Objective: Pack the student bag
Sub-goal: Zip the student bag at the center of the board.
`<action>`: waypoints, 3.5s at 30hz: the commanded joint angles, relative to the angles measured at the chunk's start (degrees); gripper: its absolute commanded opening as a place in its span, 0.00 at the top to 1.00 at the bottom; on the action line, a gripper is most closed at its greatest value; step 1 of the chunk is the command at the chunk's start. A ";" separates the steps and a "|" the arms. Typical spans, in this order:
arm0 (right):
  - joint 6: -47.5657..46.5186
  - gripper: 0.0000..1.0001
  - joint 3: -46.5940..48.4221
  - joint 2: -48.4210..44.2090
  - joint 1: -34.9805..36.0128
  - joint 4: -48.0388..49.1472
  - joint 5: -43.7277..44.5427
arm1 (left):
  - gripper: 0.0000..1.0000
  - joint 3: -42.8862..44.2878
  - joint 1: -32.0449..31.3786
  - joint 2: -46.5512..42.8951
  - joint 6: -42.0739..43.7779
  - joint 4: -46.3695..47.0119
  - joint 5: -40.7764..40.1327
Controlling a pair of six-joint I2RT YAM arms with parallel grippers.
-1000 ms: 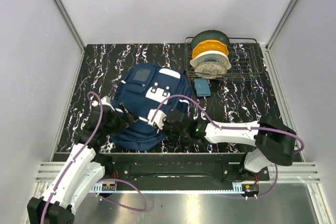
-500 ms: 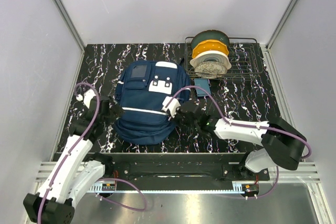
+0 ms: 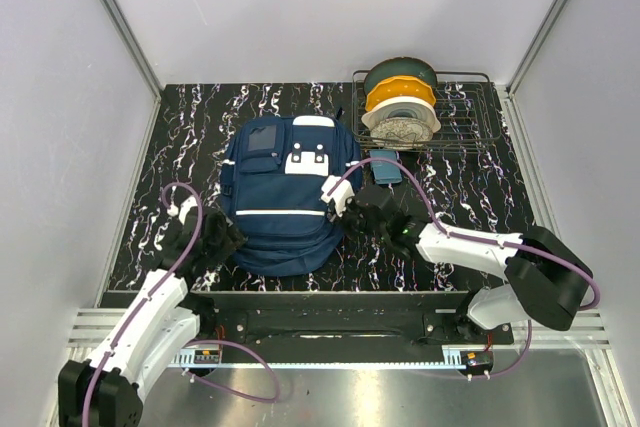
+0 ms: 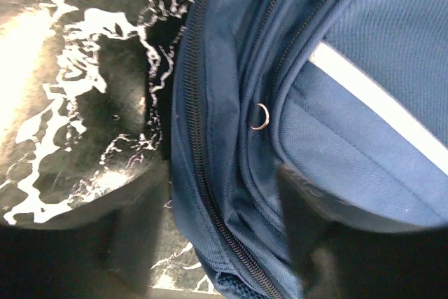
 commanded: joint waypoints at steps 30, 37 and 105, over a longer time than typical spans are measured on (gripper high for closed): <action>25.27 1.00 10.36 4.08 11.67 -8.78 21.24 | 1.00 -3.03 -0.18 -6.89 -7.63 18.16 16.05; 25.65 1.00 13.62 7.15 14.82 -5.71 26.51 | 1.00 -4.44 -0.53 -10.06 -8.60 16.84 15.96; 8.86 1.00 1.40 -3.22 19.13 -4.73 -22.07 | 1.00 2.68 -2.55 -8.57 -8.43 14.82 11.66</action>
